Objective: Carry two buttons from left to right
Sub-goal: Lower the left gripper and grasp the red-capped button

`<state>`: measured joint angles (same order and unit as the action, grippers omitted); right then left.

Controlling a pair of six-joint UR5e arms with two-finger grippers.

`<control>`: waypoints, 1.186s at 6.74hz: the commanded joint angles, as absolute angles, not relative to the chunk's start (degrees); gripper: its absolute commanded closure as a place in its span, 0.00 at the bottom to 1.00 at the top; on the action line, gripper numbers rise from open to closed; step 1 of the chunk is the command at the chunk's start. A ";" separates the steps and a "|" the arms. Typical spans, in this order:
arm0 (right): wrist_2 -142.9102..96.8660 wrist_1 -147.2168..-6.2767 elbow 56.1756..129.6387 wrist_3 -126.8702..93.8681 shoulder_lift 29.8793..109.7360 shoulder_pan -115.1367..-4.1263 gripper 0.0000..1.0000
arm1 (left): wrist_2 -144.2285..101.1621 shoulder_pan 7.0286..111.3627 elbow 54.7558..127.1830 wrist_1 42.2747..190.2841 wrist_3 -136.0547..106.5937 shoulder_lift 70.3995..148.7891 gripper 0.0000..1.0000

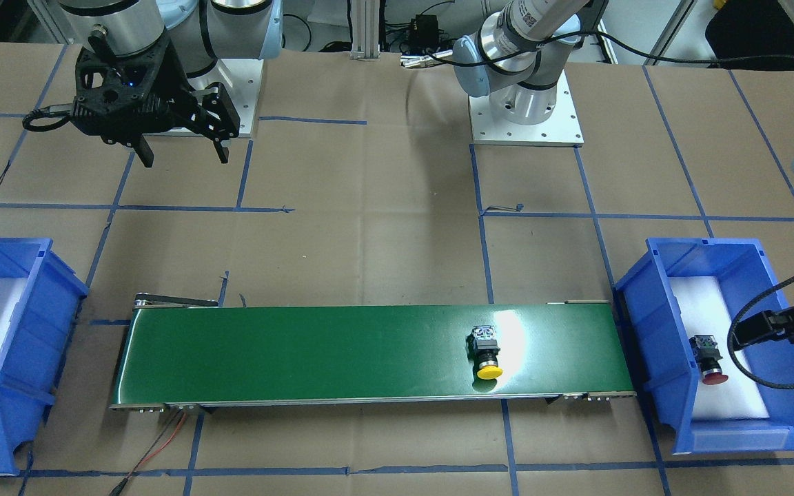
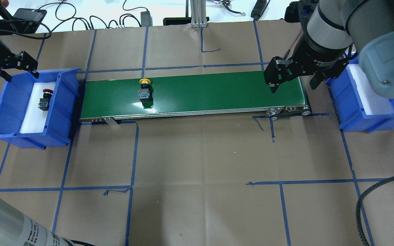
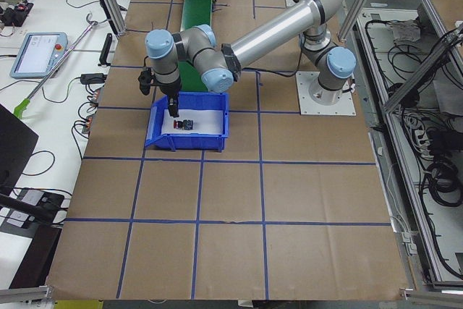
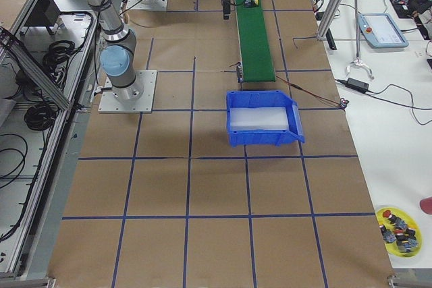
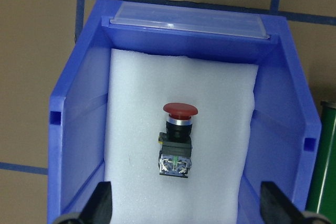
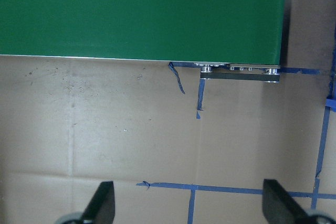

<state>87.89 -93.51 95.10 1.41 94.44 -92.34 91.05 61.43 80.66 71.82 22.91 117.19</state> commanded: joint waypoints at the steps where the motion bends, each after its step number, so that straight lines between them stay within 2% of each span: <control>1: 87.89 -93.52 95.10 1.41 94.48 -92.29 0.00 | 90.97 61.35 84.26 66.05 25.04 118.82 0.00; 3: 87.89 -93.52 95.10 1.41 94.39 -92.29 0.00 | 90.97 61.17 88.67 56.12 25.66 121.97 0.00; 7: 87.89 -93.52 95.10 1.41 94.31 -92.37 0.00 | 91.23 61.17 88.86 56.68 26.10 123.22 0.01; 8: 87.89 -93.52 95.10 1.41 94.31 -92.37 0.00 | 91.32 61.17 88.94 56.95 26.02 123.22 0.14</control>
